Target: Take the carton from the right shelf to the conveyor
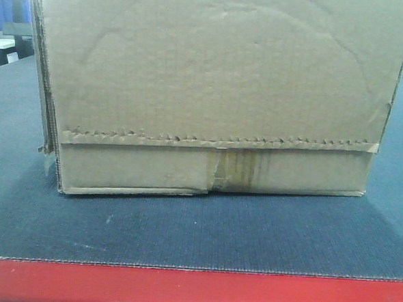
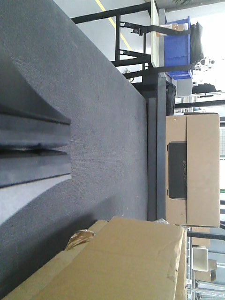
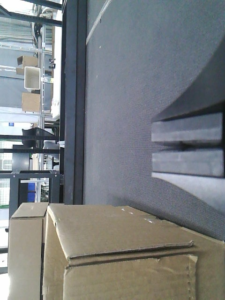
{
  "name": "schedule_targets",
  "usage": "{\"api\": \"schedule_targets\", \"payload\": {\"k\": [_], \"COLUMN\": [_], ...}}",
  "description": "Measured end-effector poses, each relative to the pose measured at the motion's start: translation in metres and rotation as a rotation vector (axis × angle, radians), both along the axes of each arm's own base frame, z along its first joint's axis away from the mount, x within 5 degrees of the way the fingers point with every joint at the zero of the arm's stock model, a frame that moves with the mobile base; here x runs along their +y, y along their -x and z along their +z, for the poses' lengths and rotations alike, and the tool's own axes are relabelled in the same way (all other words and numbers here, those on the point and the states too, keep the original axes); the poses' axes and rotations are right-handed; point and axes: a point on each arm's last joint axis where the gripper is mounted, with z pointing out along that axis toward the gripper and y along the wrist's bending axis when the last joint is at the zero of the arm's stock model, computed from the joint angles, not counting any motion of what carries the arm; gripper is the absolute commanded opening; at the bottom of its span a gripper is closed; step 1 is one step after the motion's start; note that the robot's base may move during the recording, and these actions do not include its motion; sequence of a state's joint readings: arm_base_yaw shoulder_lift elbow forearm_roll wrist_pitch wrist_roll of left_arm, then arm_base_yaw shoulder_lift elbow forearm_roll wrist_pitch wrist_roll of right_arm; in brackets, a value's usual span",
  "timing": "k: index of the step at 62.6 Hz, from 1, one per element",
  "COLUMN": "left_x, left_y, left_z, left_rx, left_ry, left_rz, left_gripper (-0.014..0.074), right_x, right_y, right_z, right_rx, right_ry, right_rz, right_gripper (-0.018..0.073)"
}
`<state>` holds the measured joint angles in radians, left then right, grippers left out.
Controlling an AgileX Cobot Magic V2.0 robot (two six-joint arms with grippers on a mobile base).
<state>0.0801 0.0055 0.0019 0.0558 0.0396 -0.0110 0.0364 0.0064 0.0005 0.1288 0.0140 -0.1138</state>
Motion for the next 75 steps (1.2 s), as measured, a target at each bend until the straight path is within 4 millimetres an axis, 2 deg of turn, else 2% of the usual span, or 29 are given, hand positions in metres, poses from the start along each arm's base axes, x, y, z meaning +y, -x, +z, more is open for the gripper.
{"api": "schedule_targets", "payload": {"k": [75], "left_x": [0.0000], "left_y": [0.0000], "left_z": [0.0000], "left_rx": [0.000], "left_ry": [0.000], "left_rz": [0.000], "left_gripper": [0.0013], "right_x": [0.0000], "right_y": [0.0002], "right_z": [0.0000], "right_rx": [0.000], "right_ry": [0.000], "right_rz": [0.000], "right_gripper": [-0.0075]}}
